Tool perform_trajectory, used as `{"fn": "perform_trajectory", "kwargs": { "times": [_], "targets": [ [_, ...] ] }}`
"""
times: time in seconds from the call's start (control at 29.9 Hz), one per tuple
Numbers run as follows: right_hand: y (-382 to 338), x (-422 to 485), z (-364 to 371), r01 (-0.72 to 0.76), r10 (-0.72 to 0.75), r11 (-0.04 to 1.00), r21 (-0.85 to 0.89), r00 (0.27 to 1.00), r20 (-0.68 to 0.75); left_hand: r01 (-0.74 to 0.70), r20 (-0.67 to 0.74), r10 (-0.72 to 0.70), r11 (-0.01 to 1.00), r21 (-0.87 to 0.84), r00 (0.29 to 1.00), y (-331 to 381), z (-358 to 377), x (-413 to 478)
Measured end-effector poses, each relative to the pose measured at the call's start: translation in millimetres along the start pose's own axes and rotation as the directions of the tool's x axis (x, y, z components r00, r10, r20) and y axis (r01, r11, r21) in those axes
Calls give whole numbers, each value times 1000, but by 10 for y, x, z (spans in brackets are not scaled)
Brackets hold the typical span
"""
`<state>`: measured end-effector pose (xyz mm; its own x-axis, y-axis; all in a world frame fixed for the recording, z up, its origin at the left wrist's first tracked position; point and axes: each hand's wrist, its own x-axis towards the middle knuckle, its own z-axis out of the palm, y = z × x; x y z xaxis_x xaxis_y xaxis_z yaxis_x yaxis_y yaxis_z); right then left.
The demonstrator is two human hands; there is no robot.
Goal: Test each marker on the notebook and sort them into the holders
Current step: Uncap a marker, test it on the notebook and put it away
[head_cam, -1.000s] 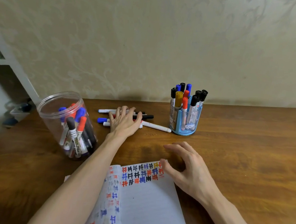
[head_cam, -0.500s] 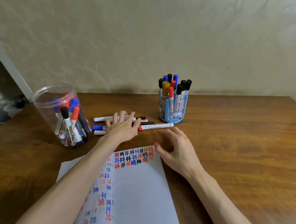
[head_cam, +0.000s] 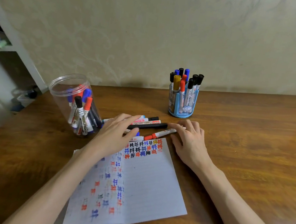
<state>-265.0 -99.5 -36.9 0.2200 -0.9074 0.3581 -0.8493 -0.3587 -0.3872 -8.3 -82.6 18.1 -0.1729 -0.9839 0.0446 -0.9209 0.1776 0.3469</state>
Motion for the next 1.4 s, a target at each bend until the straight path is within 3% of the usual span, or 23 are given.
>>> {"fn": "perform_trajectory", "kwargs": {
  "times": [0.17,0.33,0.47,0.6,0.7,0.77,0.94,1.17,1.4],
  "targets": [
    [-13,4,-46,10,-10,999,-32,1000,-22,-23,-90,20,999,-40,996,-97,-125,-351],
    [-79,-14,-161,30,-31,999,-16,996,-88,-11,-84,7,999,-48,996,76,-82,-363],
    [-164,-32,-187,26,7,961,276,993,-116,4,-77,-1,999,41,997,222,-32,-327],
    [-300,-46,-260,6,24,779,627,999,-39,15,-63,-16,1000,-24,998,318,3,-286],
    [-423,-108,-356,-82,44,496,864,997,69,12,-20,-15,989,-147,1000,363,30,-210],
    [-480,-134,-387,-155,53,365,918,988,146,-8,-3,8,975,-223,1000,380,60,-194],
    [-479,-122,-369,-217,47,257,941,976,213,-78,41,106,897,-436,994,340,177,-234],
    [-508,-119,-324,-183,20,266,947,983,184,-109,-5,125,843,-527,992,281,298,-277],
    [-512,-111,-295,-187,200,402,896,973,113,-54,62,112,805,-591,992,243,266,-309]
  ]
}}
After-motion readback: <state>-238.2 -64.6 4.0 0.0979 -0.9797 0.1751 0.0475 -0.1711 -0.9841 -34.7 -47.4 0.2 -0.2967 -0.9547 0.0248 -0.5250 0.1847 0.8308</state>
